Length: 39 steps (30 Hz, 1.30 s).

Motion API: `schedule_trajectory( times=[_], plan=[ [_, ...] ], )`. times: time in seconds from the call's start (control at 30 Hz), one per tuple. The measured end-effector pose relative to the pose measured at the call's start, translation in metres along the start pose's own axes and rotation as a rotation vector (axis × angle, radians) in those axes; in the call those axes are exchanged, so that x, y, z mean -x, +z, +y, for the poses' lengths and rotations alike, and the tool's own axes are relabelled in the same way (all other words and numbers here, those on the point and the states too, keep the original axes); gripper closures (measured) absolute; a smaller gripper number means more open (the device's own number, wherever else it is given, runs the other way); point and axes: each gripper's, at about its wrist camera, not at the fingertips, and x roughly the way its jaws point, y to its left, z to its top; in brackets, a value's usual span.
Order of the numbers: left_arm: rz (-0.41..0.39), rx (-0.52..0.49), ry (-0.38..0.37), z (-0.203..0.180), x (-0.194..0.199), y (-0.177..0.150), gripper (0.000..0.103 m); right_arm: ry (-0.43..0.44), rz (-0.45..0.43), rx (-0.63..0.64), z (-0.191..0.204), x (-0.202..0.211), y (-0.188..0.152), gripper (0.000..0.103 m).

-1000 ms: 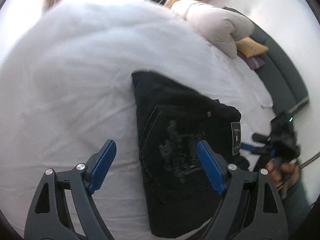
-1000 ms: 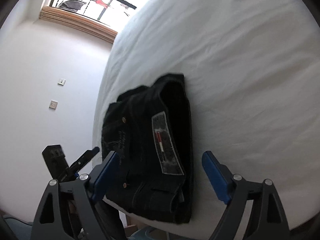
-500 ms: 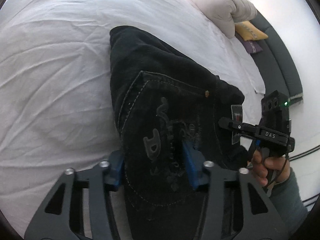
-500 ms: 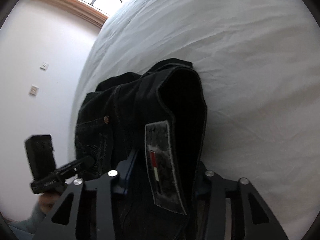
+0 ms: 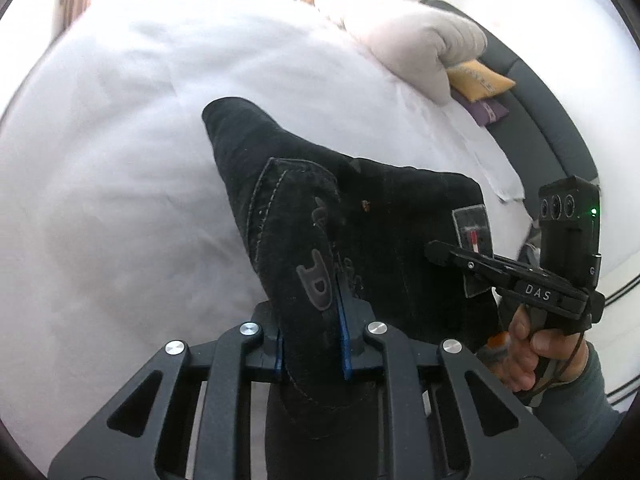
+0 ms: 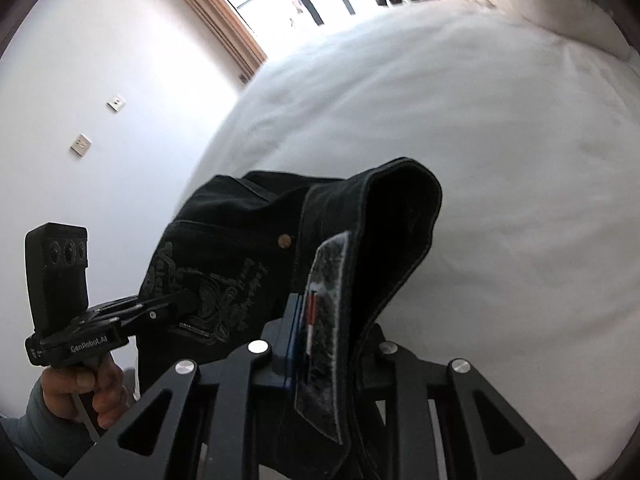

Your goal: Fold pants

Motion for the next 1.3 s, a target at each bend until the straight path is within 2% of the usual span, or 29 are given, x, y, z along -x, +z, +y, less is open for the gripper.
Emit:
schedule_trajectory(
  times=[0.1, 0.23, 0.33, 0.4, 0.47, 0.53, 0.57, 0.63, 0.73, 0.83, 0.9, 0.93, 0.97, 1.0, 1.03, 1.07, 1.2, 1.3],
  plan=[
    [-0.013, -0.025, 0.061, 0.018, 0.002, 0.026, 0.085, 0.025, -0.016, 0.010, 0.006, -0.017, 0.027, 0.081],
    [-0.007, -0.040, 0.135, 0.052, -0.018, 0.055, 0.085, 0.013, -0.008, 0.011, 0.003, -0.058, 0.058, 0.081],
    [0.010, -0.031, 0.174, 0.081, -0.031, 0.069, 0.083, 0.002, 0.010, 0.000, -0.003, -0.084, 0.068, 0.081],
    [0.023, -0.028, 0.200, 0.092, -0.043, 0.072, 0.079, -0.045, 0.038, -0.019, -0.015, -0.102, 0.070, 0.080],
    [0.027, -0.036, 0.217, 0.094, -0.057, 0.073, 0.075, -0.042, 0.051, -0.060, -0.031, -0.113, 0.070, 0.074],
    [0.014, -0.054, 0.238, 0.098, -0.060, 0.071, 0.071, -0.048, 0.037, -0.080, -0.042, -0.116, 0.065, 0.059],
    [0.011, -0.055, 0.246, 0.100, -0.062, 0.071, 0.065, -0.047, 0.030, -0.086, -0.046, -0.117, 0.064, 0.057],
    [0.013, -0.047, 0.260, 0.102, -0.067, 0.070, 0.060, -0.032, 0.021, -0.094, -0.047, -0.117, 0.059, 0.053],
    [0.012, -0.048, 0.271, 0.099, -0.069, 0.068, 0.059, -0.041, 0.023, -0.096, -0.044, -0.112, 0.059, 0.048],
    [0.010, -0.049, 0.292, 0.089, -0.069, 0.066, 0.055, -0.039, 0.020, -0.099, -0.040, -0.104, 0.059, 0.048],
    [-0.002, -0.065, 0.333, 0.084, -0.062, 0.064, 0.054, -0.041, 0.001, -0.108, -0.037, -0.091, 0.056, 0.043],
    [-0.007, -0.071, 0.347, 0.081, -0.058, 0.063, 0.052, -0.043, -0.016, -0.115, -0.036, -0.081, 0.053, 0.040],
    [-0.024, -0.075, 0.366, 0.078, -0.052, 0.062, 0.044, -0.051, -0.036, -0.120, -0.034, -0.074, 0.052, 0.039],
    [-0.044, -0.076, 0.376, 0.076, -0.044, 0.060, 0.039, -0.063, -0.056, -0.119, -0.032, -0.064, 0.049, 0.036],
    [-0.078, -0.079, 0.391, 0.072, -0.032, 0.057, 0.028, -0.079, -0.086, -0.110, -0.027, -0.049, 0.045, 0.033],
    [-0.110, -0.085, 0.403, 0.067, -0.019, 0.054, 0.022, -0.088, -0.104, -0.103, -0.023, -0.039, 0.042, 0.032],
    [-0.223, -0.143, 0.470, 0.038, 0.027, 0.042, 0.012, -0.154, -0.211, -0.036, 0.009, 0.008, 0.028, 0.019],
    [-0.342, -0.212, 0.544, 0.005, 0.071, 0.023, 0.010, -0.206, -0.306, 0.032, 0.040, 0.044, 0.015, 0.013]
  ],
)
